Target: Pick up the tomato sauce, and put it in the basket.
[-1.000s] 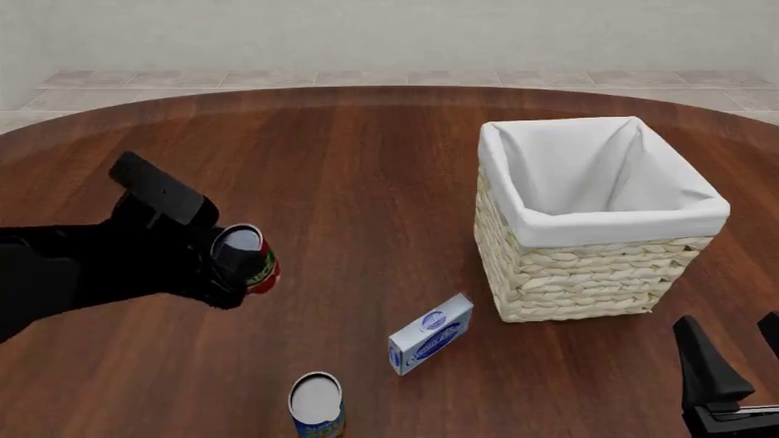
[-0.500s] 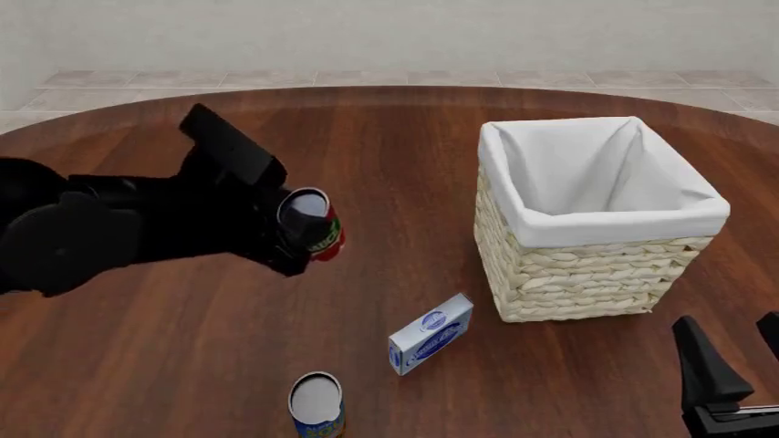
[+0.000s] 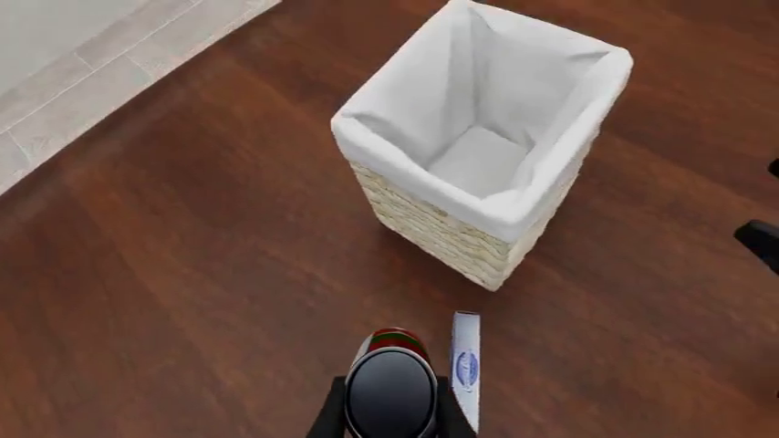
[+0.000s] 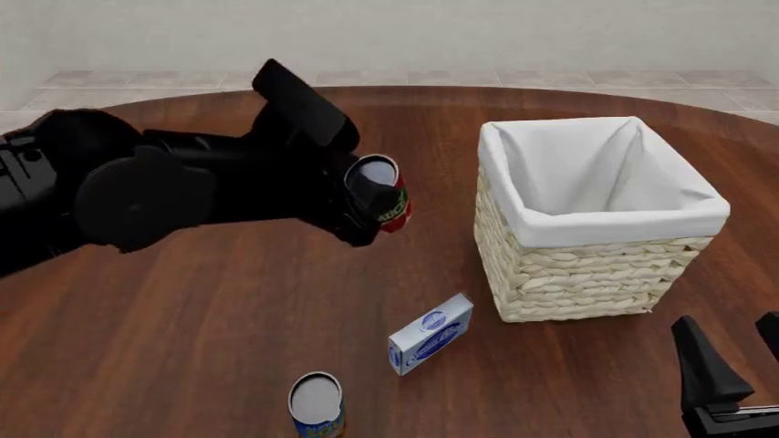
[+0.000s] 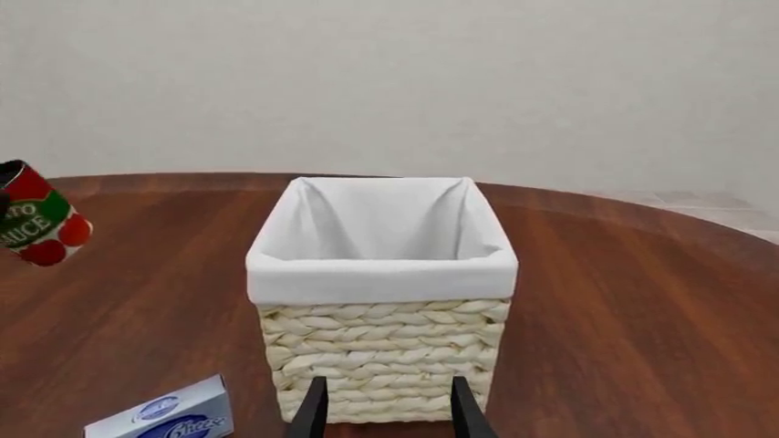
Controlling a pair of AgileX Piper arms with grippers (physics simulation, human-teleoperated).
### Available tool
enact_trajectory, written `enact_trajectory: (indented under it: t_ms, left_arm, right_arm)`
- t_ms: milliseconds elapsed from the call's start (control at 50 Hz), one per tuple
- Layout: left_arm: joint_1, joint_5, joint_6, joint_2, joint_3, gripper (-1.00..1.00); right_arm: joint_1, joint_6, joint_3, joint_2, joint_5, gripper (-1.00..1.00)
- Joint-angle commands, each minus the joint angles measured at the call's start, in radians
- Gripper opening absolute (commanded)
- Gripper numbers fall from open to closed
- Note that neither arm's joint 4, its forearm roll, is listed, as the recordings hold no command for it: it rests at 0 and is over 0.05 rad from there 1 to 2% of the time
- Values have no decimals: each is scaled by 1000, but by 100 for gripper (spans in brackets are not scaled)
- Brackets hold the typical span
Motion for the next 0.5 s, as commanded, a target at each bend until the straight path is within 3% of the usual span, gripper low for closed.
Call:
enact_trajectory:
  t_ms: [20,320,380,500]
  left_arm:
    - [-54,-13,18,59,-100,-100]
    - [-99,-42,11,111,-168,-100]
    - [-100,-34,16,120,-208,-100]
    - [-106,-23,11,127,-262,-100]
  right_arm:
    - [1,4,0,2,-1,100]
    - [12,9,0,0,1,100]
    - [15,-18,2,-1,-2,100]
    - [17,-8,2,-1,-1,100]
